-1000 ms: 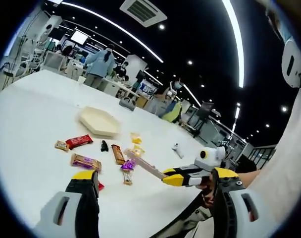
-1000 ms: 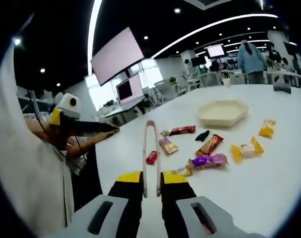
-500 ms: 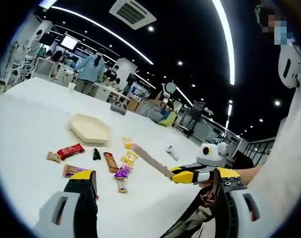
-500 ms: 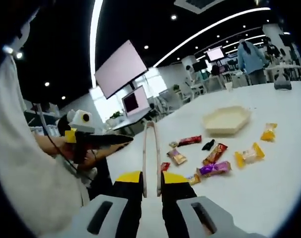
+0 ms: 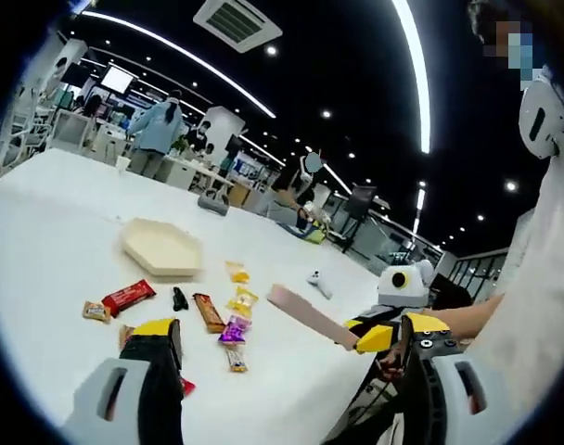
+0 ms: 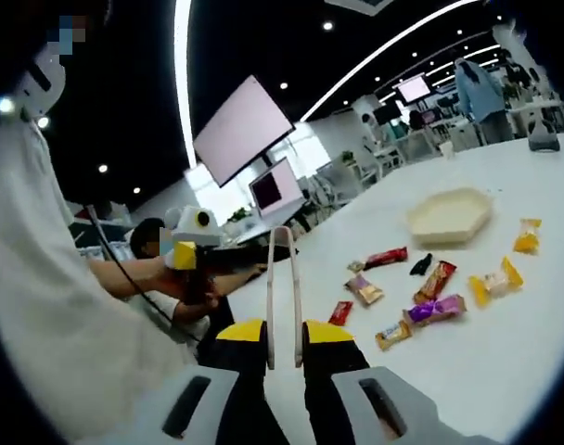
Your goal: Place the target food into the container with the food tongs after gripping and lifting it, then release it inside without dropping or visibly crushing the food.
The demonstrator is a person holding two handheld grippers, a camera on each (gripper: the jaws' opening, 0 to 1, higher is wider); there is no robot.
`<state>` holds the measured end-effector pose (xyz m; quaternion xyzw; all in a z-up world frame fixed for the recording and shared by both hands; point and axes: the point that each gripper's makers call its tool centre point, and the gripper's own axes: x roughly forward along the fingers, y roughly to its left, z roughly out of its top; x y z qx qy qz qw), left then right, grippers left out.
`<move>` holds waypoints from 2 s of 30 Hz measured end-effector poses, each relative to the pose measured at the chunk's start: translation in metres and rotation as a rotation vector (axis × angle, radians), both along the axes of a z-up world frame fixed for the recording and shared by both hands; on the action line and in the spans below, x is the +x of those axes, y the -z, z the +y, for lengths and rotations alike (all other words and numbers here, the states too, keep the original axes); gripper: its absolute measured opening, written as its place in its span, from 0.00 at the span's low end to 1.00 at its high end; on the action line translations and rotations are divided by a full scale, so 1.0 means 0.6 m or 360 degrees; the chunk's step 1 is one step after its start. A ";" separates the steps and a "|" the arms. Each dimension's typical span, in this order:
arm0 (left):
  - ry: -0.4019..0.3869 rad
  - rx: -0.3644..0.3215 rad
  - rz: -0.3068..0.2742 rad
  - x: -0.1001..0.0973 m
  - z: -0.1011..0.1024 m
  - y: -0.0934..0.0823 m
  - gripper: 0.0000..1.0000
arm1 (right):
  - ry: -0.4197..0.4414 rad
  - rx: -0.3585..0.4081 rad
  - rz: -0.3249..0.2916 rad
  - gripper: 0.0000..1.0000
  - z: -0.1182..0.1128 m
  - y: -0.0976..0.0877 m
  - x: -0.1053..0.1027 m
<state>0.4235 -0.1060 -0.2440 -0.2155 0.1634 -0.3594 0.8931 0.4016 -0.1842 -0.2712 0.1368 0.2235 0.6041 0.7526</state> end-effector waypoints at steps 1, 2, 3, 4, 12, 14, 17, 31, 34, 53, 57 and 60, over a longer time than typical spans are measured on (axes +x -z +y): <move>0.0005 0.0002 0.0009 0.001 0.000 0.002 0.94 | -0.0014 -0.0002 -0.0002 0.14 0.003 -0.004 -0.001; 0.0014 -0.0001 0.0013 0.002 0.000 0.002 0.91 | -0.0035 -0.0012 -0.0004 0.14 0.008 -0.007 -0.003; 0.0027 -0.0008 0.0013 0.001 -0.001 0.001 0.88 | -0.0053 -0.0024 -0.0017 0.14 0.011 -0.008 -0.004; 0.0050 -0.0022 0.0016 -0.001 -0.002 0.000 0.86 | -0.0066 -0.0036 -0.0035 0.14 0.016 -0.009 -0.004; 0.0103 -0.0106 -0.0011 0.002 0.011 -0.012 0.78 | -0.0109 -0.0043 -0.0008 0.15 0.043 -0.022 -0.008; 0.0128 -0.0124 -0.0014 0.001 0.011 -0.015 0.74 | -0.0132 -0.0056 -0.0006 0.15 0.050 -0.025 -0.011; 0.0156 -0.0128 -0.0020 0.001 0.010 -0.015 0.71 | -0.0154 -0.0064 0.0001 0.15 0.059 -0.029 -0.015; 0.0378 -0.0216 -0.0027 -0.036 0.019 -0.022 0.48 | -0.0208 -0.0080 0.0064 0.15 0.118 -0.037 -0.048; 0.0409 -0.0226 -0.0028 -0.040 0.024 -0.021 0.40 | -0.0212 -0.0084 0.0069 0.15 0.129 -0.039 -0.052; 0.0559 -0.0392 0.0023 -0.062 0.087 -0.036 0.26 | -0.0167 -0.0098 0.0073 0.17 0.201 -0.049 -0.065; 0.0544 -0.0410 0.0018 -0.058 0.094 -0.036 0.24 | -0.0159 -0.0075 0.0105 0.18 0.208 -0.046 -0.057; 0.0522 -0.0507 0.0044 -0.053 0.097 -0.045 0.22 | -0.0146 -0.0055 0.0090 0.20 0.209 -0.054 -0.051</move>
